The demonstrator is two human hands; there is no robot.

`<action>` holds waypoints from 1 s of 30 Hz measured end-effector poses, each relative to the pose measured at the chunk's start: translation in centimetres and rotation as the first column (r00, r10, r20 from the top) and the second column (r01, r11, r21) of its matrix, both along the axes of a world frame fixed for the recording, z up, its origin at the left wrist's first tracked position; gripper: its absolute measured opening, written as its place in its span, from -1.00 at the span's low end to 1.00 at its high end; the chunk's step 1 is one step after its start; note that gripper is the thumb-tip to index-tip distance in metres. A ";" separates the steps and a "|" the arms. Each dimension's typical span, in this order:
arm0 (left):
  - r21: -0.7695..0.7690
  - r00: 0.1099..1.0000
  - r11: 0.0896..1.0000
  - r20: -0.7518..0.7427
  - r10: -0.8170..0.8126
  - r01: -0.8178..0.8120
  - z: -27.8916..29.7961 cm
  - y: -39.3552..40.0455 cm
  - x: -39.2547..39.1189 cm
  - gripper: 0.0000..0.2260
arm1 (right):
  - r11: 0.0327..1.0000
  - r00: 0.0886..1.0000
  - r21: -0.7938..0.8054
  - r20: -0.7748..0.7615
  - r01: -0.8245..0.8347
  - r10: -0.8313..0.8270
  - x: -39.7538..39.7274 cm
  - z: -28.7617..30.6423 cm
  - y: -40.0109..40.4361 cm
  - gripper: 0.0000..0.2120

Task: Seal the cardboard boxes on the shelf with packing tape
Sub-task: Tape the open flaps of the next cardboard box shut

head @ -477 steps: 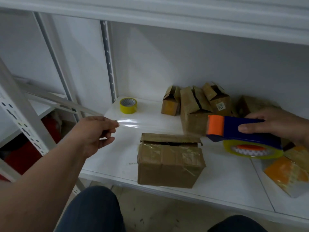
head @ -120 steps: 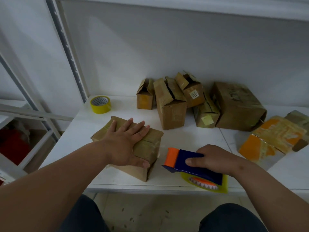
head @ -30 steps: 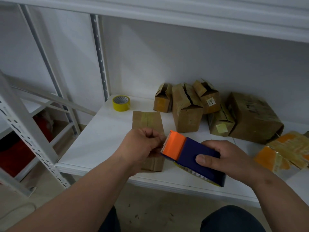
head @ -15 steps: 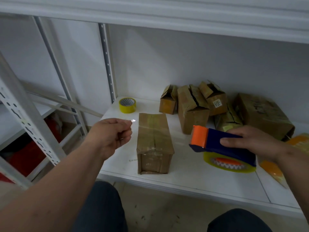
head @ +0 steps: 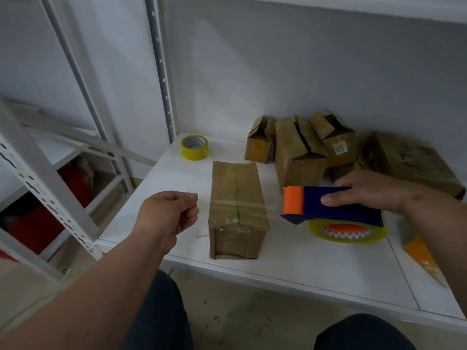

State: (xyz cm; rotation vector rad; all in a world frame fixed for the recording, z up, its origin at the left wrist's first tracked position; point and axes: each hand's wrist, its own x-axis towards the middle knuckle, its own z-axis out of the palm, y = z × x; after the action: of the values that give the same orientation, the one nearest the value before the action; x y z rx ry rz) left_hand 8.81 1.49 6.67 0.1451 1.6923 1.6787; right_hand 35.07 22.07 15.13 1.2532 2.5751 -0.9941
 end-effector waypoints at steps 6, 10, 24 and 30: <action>-0.058 0.992 0.997 0.116 -0.040 0.047 -2.8 0.5 1.4 -0.91 | 0.999 0.998 -0.053 0.069 -0.001 0.005 -0.8 -2.5 0.5 -0.51; -0.147 0.993 0.982 -0.006 -0.120 0.118 -3.1 1.1 2.3 -0.84 | 0.994 0.999 -0.108 0.035 0.012 -0.008 -1.2 -4.8 0.7 -0.50; -0.593 0.184 0.750 -0.735 -0.653 0.294 -0.8 4.2 2.9 -0.31 | 0.980 0.998 -0.200 -0.052 0.015 -0.026 -1.3 -6.9 0.4 -0.53; -0.796 0.075 0.558 -0.558 -0.827 0.235 -1.8 4.4 3.2 -0.20 | 0.974 0.997 -0.226 -0.074 -0.015 -0.002 -1.4 -7.7 -0.2 -0.47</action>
State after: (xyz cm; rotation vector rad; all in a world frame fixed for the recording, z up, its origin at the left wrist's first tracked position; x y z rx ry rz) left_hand 12.03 5.91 4.92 1.6123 2.3160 0.2806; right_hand 33.68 21.82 7.42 1.1683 2.4294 -1.3132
